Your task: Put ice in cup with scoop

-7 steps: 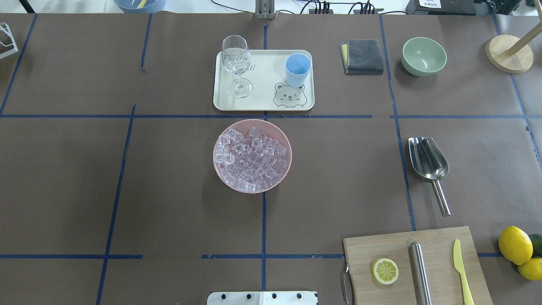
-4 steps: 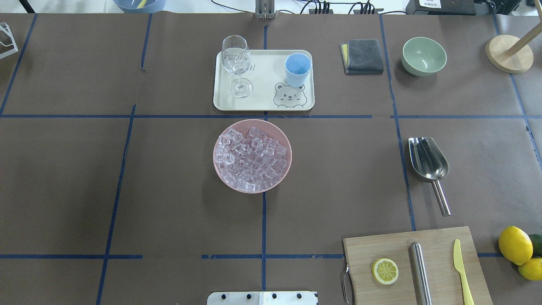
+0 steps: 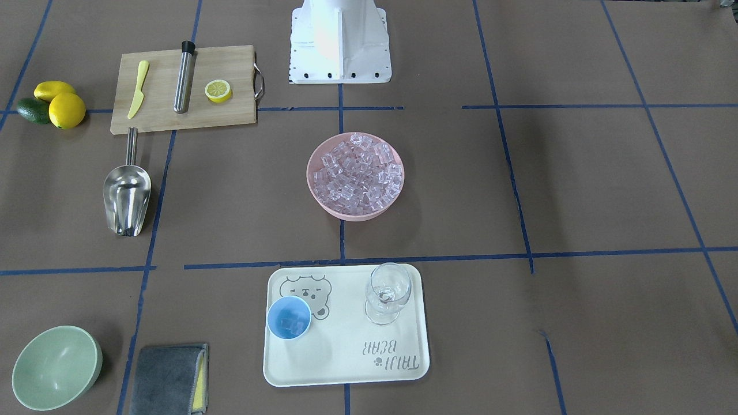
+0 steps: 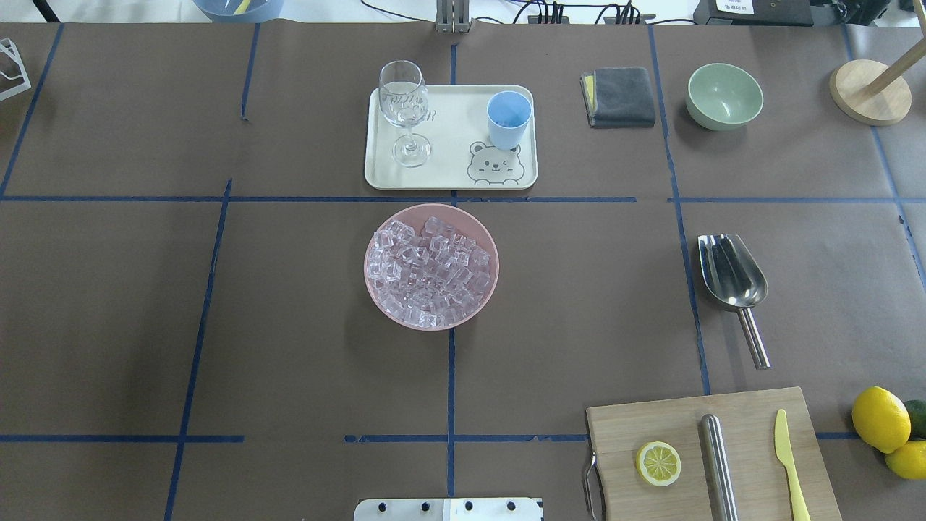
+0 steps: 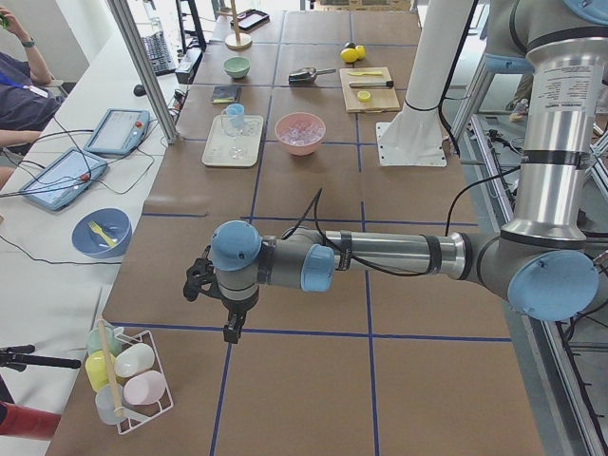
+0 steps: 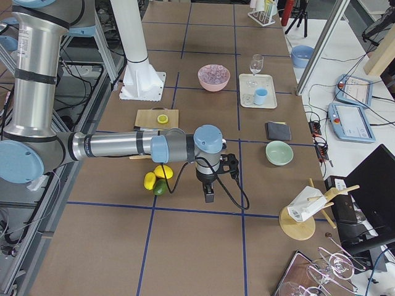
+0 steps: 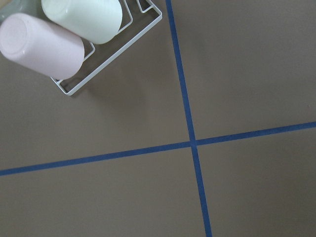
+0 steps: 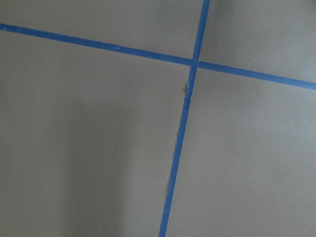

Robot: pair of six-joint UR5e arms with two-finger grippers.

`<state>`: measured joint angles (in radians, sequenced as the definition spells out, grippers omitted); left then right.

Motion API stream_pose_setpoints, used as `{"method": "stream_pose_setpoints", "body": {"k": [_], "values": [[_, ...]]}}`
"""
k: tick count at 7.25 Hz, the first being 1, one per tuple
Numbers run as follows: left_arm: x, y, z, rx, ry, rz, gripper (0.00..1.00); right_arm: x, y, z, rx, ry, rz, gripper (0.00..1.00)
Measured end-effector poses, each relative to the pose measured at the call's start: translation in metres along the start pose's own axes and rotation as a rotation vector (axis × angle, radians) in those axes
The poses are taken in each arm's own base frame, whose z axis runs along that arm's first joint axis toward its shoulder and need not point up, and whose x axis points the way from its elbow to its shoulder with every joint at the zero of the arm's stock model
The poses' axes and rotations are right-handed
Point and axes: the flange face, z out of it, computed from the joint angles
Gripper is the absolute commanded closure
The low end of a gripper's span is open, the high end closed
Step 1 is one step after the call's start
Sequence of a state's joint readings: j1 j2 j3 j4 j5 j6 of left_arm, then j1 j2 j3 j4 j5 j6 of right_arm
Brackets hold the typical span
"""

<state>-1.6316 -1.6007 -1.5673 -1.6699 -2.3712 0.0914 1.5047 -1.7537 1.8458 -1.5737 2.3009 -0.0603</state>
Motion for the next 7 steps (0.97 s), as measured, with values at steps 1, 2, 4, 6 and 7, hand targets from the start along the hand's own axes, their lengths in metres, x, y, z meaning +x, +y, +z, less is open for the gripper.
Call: {"method": "stream_pose_setpoints", "body": {"k": [1,2,4,6,7], "values": [[0.001,0.001,0.0,0.001,0.007,-0.001,0.0,0.001,0.001,0.001,-0.003,0.001,0.0,0.0],[0.006,0.0,-0.004,0.009,0.007,0.007,0.0,0.002,0.001,0.002,-0.003,0.0,-0.002,0.0],[0.012,-0.001,-0.011,0.022,0.004,0.022,0.0,0.001,0.0,0.001,-0.002,-0.004,-0.002,0.0],[0.013,0.0,-0.011,0.024,0.005,0.024,0.0,0.001,0.001,0.002,-0.003,-0.008,0.002,0.0],[0.013,0.0,-0.011,0.023,0.005,0.023,0.0,0.001,0.001,0.002,-0.004,-0.009,0.003,0.0]]}}
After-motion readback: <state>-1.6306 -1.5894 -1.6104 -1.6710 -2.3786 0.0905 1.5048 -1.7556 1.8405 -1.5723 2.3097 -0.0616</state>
